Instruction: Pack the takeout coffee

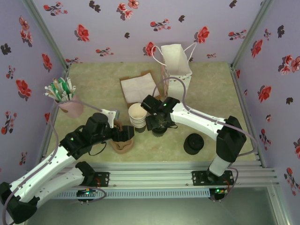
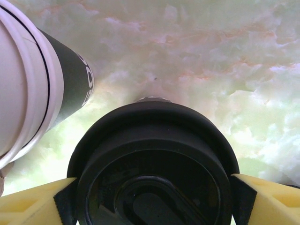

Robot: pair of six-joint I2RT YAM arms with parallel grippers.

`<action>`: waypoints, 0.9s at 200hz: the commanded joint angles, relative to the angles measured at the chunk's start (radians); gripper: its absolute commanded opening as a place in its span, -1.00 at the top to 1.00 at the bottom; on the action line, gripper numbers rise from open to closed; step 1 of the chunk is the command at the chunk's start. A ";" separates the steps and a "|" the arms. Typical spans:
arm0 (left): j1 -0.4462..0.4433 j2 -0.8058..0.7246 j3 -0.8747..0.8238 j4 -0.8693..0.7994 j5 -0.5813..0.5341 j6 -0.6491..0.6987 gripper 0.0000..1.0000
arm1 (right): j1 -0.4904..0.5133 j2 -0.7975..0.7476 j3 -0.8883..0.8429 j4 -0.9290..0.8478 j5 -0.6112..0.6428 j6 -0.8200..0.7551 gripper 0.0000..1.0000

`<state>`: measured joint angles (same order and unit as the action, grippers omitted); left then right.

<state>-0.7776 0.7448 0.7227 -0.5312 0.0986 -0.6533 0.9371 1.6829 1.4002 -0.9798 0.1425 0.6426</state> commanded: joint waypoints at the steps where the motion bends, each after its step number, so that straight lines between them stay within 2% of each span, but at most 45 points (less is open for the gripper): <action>1: 0.010 0.001 0.014 0.017 0.012 -0.010 -0.94 | 0.008 0.017 0.018 -0.090 -0.004 -0.006 -0.69; 180: 0.010 0.015 0.030 0.011 0.016 -0.014 -0.92 | 0.006 -0.069 0.066 -0.081 -0.038 -0.024 -0.85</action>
<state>-0.7776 0.7544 0.7227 -0.5316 0.1020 -0.6533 0.9371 1.6592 1.4525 -1.0531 0.1200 0.6281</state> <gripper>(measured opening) 0.966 0.926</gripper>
